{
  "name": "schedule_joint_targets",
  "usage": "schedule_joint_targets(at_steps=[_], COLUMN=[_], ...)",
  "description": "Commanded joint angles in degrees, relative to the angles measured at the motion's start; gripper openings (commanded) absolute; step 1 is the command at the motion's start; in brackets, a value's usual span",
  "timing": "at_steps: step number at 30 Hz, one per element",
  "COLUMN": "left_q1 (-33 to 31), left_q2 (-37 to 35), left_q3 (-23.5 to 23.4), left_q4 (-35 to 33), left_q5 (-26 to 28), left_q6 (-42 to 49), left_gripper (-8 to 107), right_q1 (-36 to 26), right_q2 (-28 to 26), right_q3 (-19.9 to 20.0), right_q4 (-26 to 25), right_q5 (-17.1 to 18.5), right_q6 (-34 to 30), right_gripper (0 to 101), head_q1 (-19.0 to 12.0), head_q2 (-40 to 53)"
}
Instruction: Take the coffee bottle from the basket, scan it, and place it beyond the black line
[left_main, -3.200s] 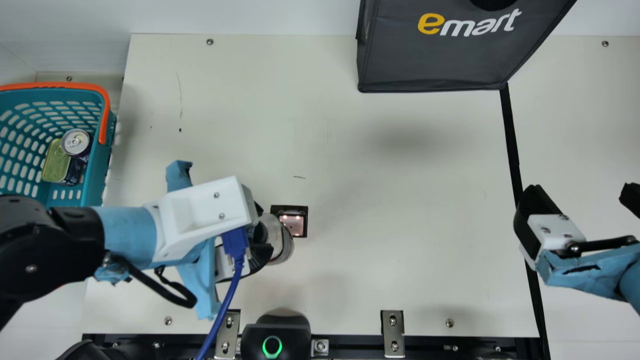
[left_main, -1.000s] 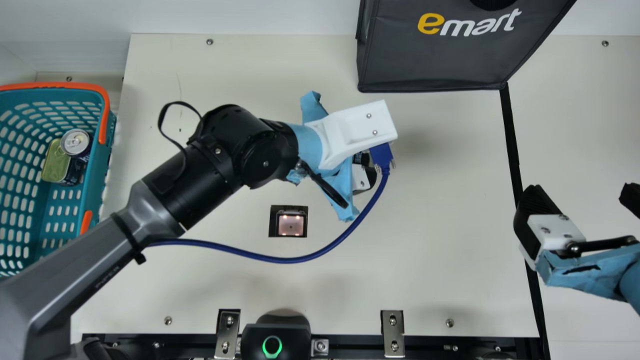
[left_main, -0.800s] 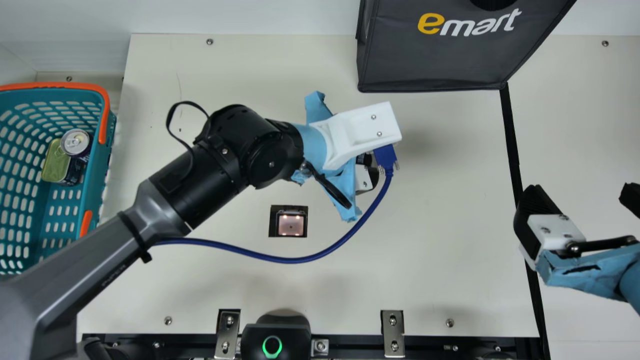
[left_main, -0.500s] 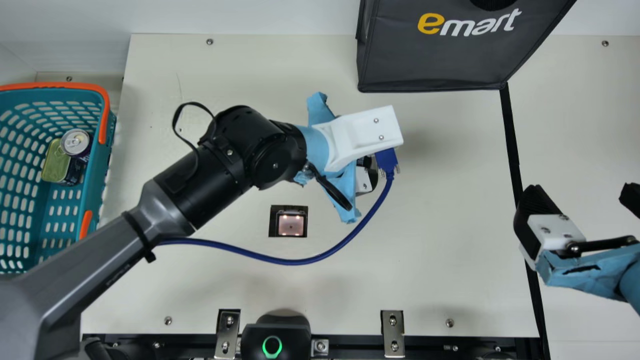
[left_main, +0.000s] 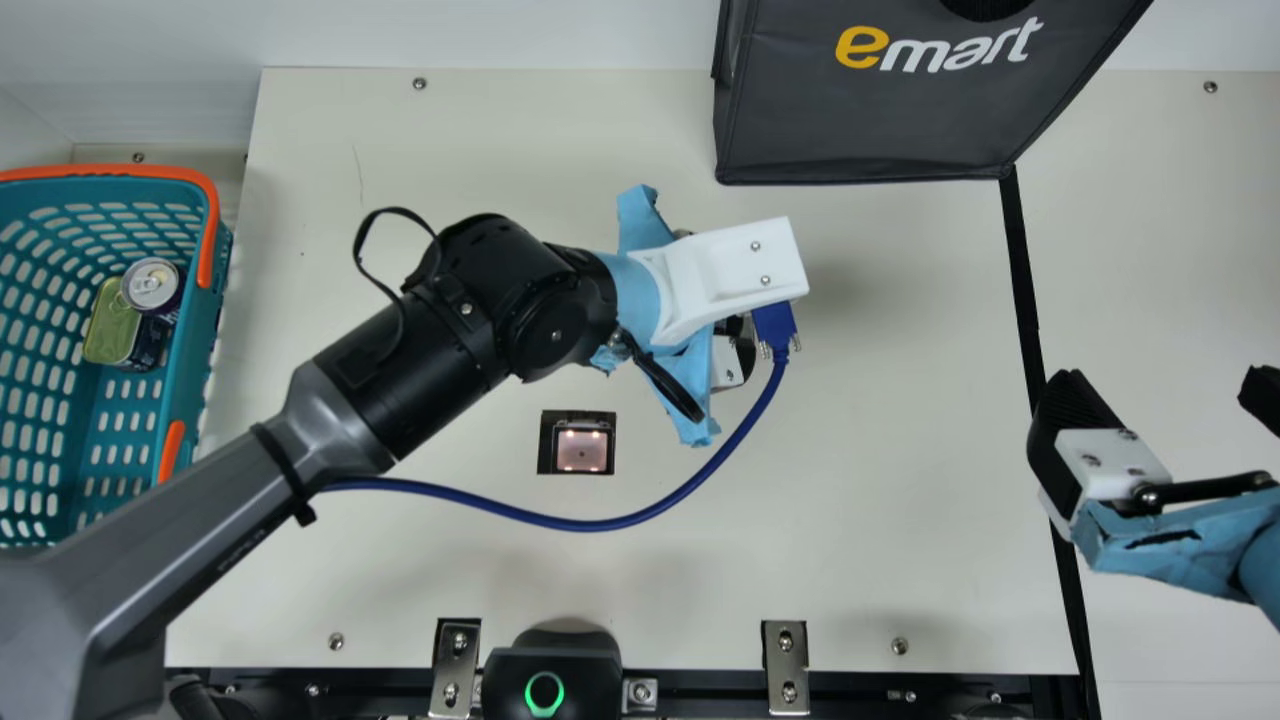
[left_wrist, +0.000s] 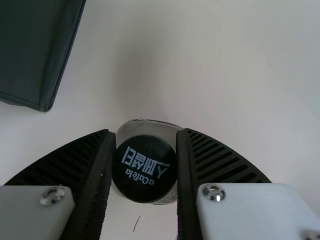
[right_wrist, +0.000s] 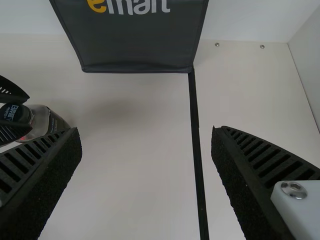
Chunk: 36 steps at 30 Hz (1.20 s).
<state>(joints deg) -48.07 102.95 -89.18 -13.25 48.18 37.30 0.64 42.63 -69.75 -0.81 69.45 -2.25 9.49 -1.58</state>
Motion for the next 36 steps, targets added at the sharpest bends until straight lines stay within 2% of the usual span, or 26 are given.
schedule_joint_targets(at_steps=[1, 8, 25, 36], left_q1=[0.02, -0.19, 0.74, 2.28], left_q2=[0.12, 0.05, -1.53, -4.57], left_q3=[0.14, -0.02, -1.36, -1.14], left_q4=[0.13, 0.24, 0.36, 1.67], left_q5=[-0.07, -0.63, -2.09, -3.45], left_q6=[-0.21, -0.95, -5.26, -12.50], left_gripper=[67, 90, 90, 90], right_q1=[0.00, 0.00, 0.00, 0.00], right_q2=[0.00, 0.00, 0.00, 0.00], right_q3=[0.00, 0.00, 0.00, 0.00], right_q4=[0.00, 0.00, 0.00, 0.00], right_q5=[0.00, 0.00, 0.00, 0.00], right_q6=[0.00, 0.00, 0.00, 0.00], right_gripper=[91, 91, 91, 91], head_q1=[-1.57, -1.57, -1.57, -1.57], head_q2=[0.00, 0.00, 0.00, 0.00])
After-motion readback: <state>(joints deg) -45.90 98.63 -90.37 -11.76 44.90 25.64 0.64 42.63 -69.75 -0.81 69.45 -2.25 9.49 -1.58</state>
